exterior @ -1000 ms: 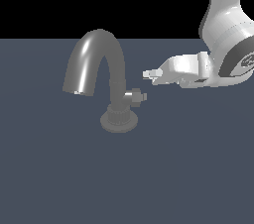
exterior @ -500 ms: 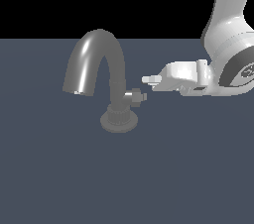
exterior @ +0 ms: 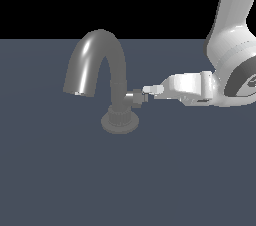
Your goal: Turn on the faucet by rotating a designated handle.
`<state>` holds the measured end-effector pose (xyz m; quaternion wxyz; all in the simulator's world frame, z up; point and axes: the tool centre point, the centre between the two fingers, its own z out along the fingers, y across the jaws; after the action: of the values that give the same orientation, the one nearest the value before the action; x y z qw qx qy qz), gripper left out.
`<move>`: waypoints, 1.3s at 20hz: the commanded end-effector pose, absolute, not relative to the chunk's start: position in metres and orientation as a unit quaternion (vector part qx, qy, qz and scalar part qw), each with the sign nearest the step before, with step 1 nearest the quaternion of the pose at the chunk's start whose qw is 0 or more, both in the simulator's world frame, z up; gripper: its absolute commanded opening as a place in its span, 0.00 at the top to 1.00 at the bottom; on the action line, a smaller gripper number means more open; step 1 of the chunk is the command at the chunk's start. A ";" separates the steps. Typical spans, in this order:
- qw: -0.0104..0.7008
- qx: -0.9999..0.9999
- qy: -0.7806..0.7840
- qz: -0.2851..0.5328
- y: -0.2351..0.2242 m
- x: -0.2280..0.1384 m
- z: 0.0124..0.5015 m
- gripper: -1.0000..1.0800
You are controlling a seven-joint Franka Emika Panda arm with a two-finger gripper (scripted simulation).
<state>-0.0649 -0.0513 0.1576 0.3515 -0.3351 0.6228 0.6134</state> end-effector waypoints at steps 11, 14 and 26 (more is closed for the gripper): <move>0.354 -0.338 0.622 0.611 -0.051 -0.080 0.119 1.00; 0.352 -0.336 0.623 0.613 -0.051 -0.084 0.102 1.00; 0.364 -0.350 0.613 0.608 -0.051 -0.063 0.092 1.00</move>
<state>-0.0657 -0.0518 0.1098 0.3676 -0.3554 0.6050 0.6104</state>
